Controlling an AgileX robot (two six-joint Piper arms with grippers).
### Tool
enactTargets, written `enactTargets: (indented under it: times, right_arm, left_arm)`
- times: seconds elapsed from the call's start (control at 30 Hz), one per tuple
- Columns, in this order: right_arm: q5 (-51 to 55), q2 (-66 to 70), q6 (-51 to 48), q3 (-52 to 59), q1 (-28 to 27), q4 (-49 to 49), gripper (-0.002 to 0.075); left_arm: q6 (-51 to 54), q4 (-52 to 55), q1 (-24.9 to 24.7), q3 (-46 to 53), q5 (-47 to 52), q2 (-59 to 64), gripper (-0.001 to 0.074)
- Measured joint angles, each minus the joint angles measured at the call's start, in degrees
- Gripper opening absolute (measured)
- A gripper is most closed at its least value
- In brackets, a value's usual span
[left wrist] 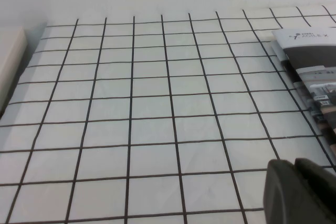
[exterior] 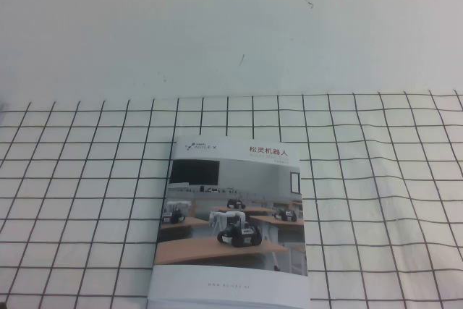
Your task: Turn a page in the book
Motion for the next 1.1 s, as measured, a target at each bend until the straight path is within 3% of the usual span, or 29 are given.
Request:
enactTargets:
  times: [1.1]
  right_arm:
    - [0.0, 0.0, -0.9, 0.0, 0.0, 0.0, 0.0001]
  left_arm:
    - [0.0, 0.0, 0.0, 0.0, 0.0, 0.0, -0.0003]
